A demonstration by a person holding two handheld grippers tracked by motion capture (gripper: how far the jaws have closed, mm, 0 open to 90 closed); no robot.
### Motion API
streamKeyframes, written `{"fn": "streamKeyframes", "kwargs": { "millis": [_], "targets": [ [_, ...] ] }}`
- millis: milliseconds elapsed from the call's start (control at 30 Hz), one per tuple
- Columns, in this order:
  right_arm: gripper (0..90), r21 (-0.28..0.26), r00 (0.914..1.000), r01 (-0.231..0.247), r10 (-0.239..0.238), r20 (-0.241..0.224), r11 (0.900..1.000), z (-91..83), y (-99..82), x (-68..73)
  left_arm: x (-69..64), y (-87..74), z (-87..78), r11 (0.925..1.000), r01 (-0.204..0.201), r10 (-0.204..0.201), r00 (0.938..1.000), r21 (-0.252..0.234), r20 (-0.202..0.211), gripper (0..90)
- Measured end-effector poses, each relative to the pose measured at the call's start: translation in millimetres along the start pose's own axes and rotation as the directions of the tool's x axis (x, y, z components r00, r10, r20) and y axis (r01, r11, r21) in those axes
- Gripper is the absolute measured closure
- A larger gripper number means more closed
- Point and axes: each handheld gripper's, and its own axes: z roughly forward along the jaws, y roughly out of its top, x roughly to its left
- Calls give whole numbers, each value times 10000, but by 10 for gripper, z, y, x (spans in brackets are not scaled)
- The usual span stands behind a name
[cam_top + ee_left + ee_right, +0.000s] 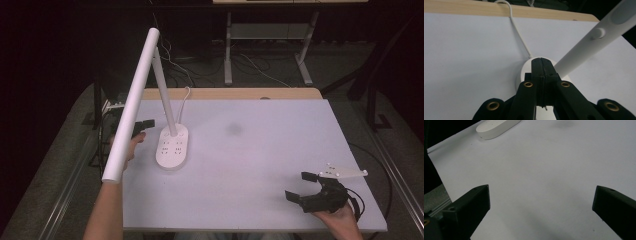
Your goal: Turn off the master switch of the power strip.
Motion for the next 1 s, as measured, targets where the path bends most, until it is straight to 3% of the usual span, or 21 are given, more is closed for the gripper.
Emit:
{"fn": "streamKeyframes", "kwargs": {
  "millis": [133,267,500,600,900,1000],
  "targets": [
    [7,37,10000,47,-47,-43,10000,3,2,12,-37,-8,-125,9998,6,-7,10000,-176,-53,898],
    [7,61,9999,112,-112,-76,9999,20,2,18,-94,-27,-264,9973,189,-189,9998,-713,-7,893],
    [7,42,9999,113,-112,-116,9999,22,10,34,-164,-124,-451,9943,135,-83,9987,-1062,498,764],
    [7,25,9999,106,-106,-119,9999,19,11,32,-213,-204,-512,9907,340,-233,9964,-1314,818,725],
    [7,-18,9999,139,-139,-91,9999,24,12,36,-275,-423,-673,9881,277,-122,9946,-1512,1030,616],
    [7,-24,9999,143,-143,-77,9999,25,14,36,-313,-481,-705,9881,194,-37,9947,-1527,1027,540]
  ]
}}
